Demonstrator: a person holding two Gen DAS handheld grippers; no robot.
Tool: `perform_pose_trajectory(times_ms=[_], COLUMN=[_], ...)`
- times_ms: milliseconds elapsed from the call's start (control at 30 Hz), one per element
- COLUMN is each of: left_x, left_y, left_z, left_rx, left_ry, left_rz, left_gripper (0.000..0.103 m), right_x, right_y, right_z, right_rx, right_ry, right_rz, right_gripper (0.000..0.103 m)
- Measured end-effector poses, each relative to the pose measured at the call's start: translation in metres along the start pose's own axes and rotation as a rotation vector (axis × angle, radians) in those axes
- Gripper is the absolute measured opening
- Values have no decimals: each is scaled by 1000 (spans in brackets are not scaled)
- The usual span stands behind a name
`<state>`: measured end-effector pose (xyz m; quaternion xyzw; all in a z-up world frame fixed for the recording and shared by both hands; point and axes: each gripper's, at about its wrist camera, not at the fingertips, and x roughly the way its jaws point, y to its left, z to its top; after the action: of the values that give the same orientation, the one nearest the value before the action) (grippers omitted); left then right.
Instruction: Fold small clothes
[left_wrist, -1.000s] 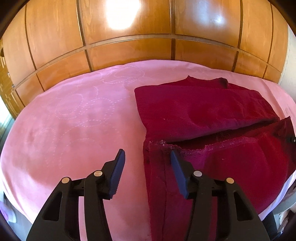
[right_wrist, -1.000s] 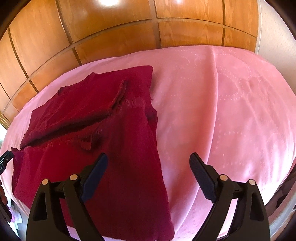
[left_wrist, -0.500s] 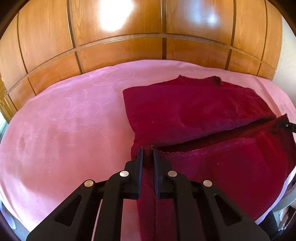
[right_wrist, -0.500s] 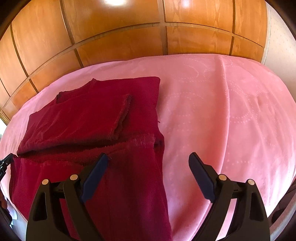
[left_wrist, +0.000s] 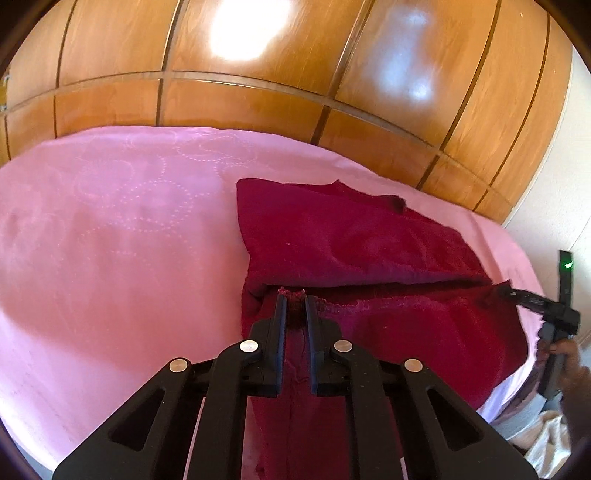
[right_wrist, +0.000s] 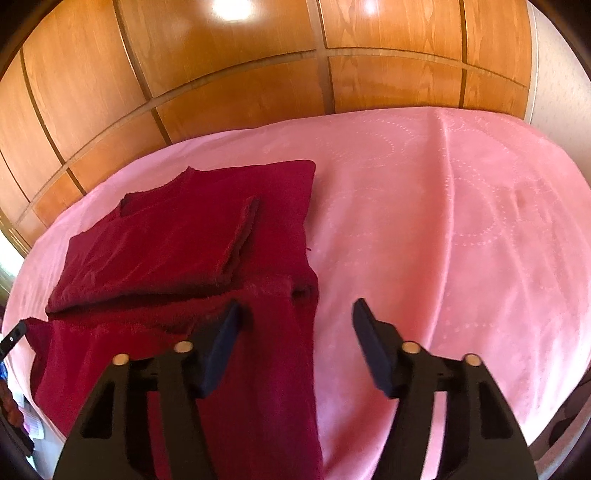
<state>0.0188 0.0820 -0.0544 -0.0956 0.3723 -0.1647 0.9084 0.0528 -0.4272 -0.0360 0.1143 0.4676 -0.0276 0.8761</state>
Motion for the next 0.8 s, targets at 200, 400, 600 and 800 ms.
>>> perform_pose_trajectory(times_ms=[200,400,600,800], left_x=[-1,14,24,-38], left_y=[1,-8,-1,-1], left_z=[0,1,-4,-6], left_rx=[14,105,51,-16], left_ry=[40,70,98,-29], left_rz=[-64,-25,-15,-84], left_gripper=[61,63,6,6], right_x=[4,3,-6,-62], right_y=[12,1,14,12], right_z=[-5,-7,-14,-10], right_rx=[-51,37,-49,-10], right_ry=[18,10,13,-83], right_rz=[6,44,12,109], right_gripper=[22,36,7,7])
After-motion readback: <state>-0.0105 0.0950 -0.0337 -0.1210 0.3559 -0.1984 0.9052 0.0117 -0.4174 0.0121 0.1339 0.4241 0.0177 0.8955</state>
